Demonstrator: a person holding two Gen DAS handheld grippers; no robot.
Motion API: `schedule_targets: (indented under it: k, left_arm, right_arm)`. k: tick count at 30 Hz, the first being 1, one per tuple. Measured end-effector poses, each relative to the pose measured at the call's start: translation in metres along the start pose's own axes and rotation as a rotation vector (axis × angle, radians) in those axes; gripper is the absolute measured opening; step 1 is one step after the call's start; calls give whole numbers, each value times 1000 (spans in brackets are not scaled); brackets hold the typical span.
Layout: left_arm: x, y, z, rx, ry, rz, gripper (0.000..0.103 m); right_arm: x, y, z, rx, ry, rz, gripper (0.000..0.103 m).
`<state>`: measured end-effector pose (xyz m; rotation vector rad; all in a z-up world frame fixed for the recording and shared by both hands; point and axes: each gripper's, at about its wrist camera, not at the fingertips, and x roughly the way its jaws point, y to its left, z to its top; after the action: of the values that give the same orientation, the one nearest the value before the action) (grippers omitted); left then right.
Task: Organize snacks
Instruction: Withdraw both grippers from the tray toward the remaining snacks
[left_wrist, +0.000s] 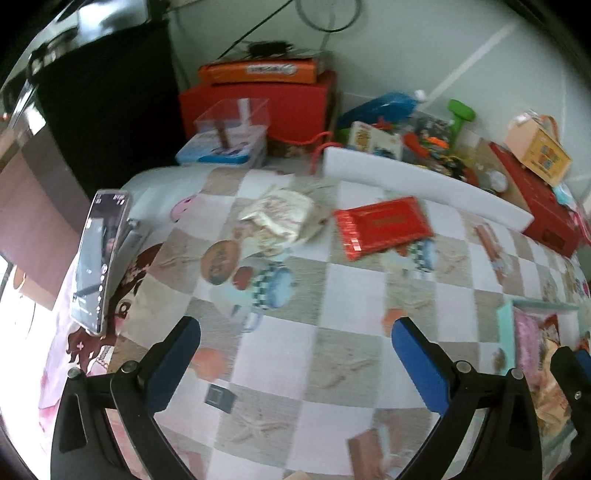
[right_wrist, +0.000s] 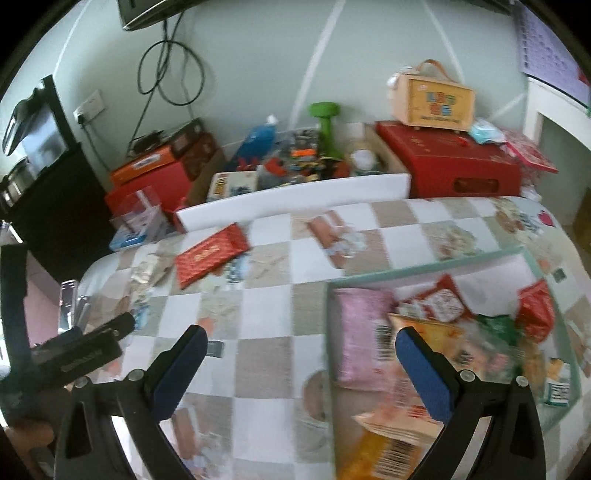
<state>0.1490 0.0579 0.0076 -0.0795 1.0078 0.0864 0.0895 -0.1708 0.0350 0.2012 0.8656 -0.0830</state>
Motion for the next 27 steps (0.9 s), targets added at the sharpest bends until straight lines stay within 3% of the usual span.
schedule_targets:
  k: [10, 19, 27]
  left_arm:
    - [30, 25, 7, -55, 29, -42, 103]
    - [59, 35, 36, 25, 22, -73, 103]
    - [77, 44, 56, 54, 26, -105, 103]
  right_arm:
    - [42, 35, 3, 14, 84, 79, 103]
    - [70, 57, 33, 86, 109, 85, 103]
    - [119, 78, 60, 158, 202, 101, 103]
